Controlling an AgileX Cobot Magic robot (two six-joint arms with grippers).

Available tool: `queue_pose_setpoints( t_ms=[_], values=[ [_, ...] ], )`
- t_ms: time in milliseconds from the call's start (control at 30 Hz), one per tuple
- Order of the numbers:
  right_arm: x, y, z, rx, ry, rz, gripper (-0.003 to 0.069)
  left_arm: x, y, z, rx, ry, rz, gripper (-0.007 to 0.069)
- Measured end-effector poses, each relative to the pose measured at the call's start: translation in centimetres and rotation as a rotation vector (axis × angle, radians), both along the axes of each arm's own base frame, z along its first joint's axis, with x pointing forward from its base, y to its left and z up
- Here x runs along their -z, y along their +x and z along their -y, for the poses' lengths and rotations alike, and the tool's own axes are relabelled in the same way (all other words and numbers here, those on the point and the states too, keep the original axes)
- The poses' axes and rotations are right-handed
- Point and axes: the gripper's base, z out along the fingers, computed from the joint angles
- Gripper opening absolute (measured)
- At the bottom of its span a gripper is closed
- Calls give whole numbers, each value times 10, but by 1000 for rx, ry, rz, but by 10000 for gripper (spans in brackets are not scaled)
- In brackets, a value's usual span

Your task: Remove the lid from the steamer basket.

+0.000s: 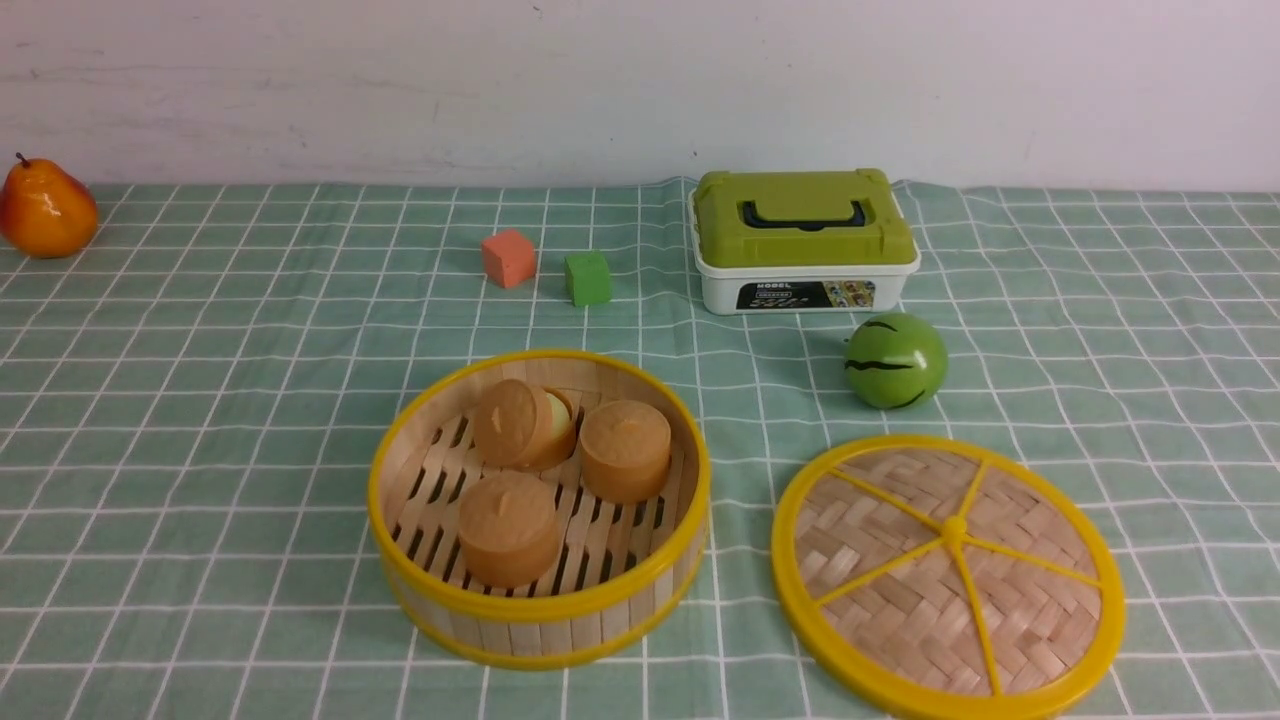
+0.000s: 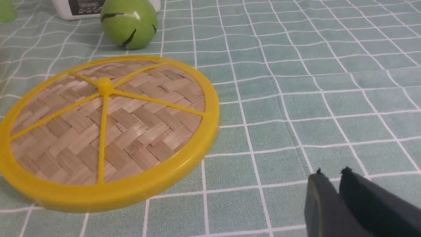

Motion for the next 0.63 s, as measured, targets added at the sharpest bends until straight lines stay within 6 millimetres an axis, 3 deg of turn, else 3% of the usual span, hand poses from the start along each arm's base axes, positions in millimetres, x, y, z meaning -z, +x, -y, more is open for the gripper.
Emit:
queue_pose_setpoints(
  t_ms=[633],
  values=[
    [0,0,0,0,0,0,82,0,0,0,0,0,0,239]
  ],
)
